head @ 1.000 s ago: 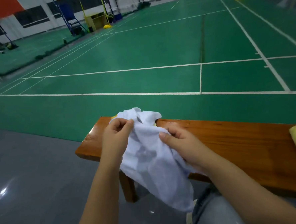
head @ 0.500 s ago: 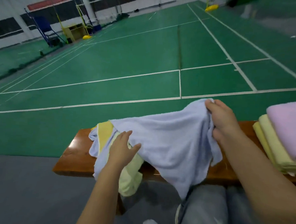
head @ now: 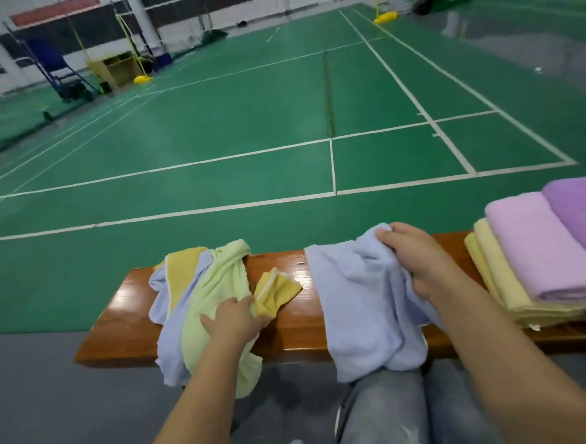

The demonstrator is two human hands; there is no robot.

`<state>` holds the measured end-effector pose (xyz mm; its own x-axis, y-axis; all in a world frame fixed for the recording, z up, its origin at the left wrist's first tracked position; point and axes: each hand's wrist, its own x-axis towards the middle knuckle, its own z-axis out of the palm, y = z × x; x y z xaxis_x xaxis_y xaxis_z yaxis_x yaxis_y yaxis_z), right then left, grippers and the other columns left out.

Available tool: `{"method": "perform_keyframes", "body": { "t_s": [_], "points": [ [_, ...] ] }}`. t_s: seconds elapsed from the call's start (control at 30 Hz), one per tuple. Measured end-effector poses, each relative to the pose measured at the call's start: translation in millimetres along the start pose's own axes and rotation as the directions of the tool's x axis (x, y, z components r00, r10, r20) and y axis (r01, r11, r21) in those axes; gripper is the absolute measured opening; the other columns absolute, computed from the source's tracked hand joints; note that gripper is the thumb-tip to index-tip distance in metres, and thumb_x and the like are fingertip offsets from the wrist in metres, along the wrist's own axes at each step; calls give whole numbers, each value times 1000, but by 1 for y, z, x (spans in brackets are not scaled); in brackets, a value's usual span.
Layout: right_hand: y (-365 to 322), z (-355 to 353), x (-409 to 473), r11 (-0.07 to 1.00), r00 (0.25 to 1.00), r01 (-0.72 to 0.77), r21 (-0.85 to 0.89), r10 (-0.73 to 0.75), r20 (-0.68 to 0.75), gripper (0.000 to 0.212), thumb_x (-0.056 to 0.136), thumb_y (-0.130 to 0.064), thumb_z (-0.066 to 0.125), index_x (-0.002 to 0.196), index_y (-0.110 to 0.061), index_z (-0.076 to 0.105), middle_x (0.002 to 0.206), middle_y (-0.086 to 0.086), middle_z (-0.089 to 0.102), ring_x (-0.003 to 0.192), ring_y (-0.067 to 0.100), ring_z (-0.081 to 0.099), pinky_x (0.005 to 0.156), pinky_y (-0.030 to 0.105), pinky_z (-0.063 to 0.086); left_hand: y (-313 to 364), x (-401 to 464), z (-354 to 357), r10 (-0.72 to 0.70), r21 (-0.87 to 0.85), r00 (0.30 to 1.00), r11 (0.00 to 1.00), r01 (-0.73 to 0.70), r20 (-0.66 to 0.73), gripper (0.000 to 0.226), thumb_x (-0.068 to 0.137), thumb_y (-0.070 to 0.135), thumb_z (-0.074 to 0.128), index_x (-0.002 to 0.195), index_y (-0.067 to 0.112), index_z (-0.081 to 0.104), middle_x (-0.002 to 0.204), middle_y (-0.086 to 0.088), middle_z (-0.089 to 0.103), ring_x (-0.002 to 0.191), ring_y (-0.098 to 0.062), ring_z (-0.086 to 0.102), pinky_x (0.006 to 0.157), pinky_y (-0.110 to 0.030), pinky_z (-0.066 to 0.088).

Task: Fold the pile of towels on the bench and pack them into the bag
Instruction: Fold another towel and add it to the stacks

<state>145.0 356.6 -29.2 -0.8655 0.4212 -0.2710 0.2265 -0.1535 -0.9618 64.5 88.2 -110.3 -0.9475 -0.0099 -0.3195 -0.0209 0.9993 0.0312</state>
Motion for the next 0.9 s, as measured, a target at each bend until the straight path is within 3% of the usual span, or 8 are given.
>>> {"method": "perform_keyframes", "body": {
  "t_s": [0.1,0.17,0.23,0.33,0.43,0.57,0.73,0.9],
  "points": [
    [14,16,-13,992,989,-39,-122,55,135,14,96,-21,53,100,-12,64,100,10,67,89,20,62,81,32,50,8,-2,-16,-7,-59,1000,998,8,24,60,88,56,54,140,31,42,143,0,41,132,-27,39,112,-58,21],
    [16,22,-21,989,976,-45,-140,74,207,16,96,-23,53,100,-11,64,99,10,69,90,19,64,80,32,52,21,-5,-21,157,-157,977,971,-179,-144,73,87,49,61,149,33,27,157,2,23,142,-23,28,113,-55,22],
    [14,22,-26,990,964,-39,-139,74,257,18,96,-22,54,97,-7,65,99,14,70,97,25,65,89,40,52,42,-10,-23,393,-290,876,836,-467,-279,89,85,35,71,152,36,14,162,4,7,148,-19,12,117,-47,22],
    [5,9,-33,995,962,-42,-90,64,264,18,95,-16,55,101,-2,66,105,19,69,100,29,65,93,43,51,80,-2,-20,622,-372,752,660,-653,-217,92,84,24,74,152,36,12,162,4,-2,148,-17,-2,120,-41,11],
    [-1,-22,-42,997,960,-69,40,55,275,15,94,-9,55,97,-1,67,99,18,71,90,27,67,84,38,54,118,20,-5,759,-169,649,632,-756,-63,85,87,18,68,153,28,16,162,-4,4,149,-24,-3,120,-47,9],
    [5,-70,-52,981,979,-126,149,99,178,14,95,-8,52,82,-7,57,78,12,61,70,20,56,61,28,45,148,42,30,715,62,676,677,-733,181,68,89,21,56,149,34,28,161,2,15,149,-26,7,115,-54,18],
    [24,-98,-45,898,981,-68,435,140,-136,18,96,-7,48,79,-9,55,73,11,60,66,18,57,61,29,47,147,34,40,732,-51,681,682,-730,36,40,90,12,51,127,24,61,138,1,51,128,-16,47,101,-22,32],
    [23,-83,-28,809,968,19,587,131,-212,22,95,1,43,77,-6,54,74,12,56,67,18,56,63,27,50,122,5,23,683,-12,727,729,-684,70,32,91,10,51,117,21,68,120,2,58,111,-18,56,90,-23,41]
  ]
}}
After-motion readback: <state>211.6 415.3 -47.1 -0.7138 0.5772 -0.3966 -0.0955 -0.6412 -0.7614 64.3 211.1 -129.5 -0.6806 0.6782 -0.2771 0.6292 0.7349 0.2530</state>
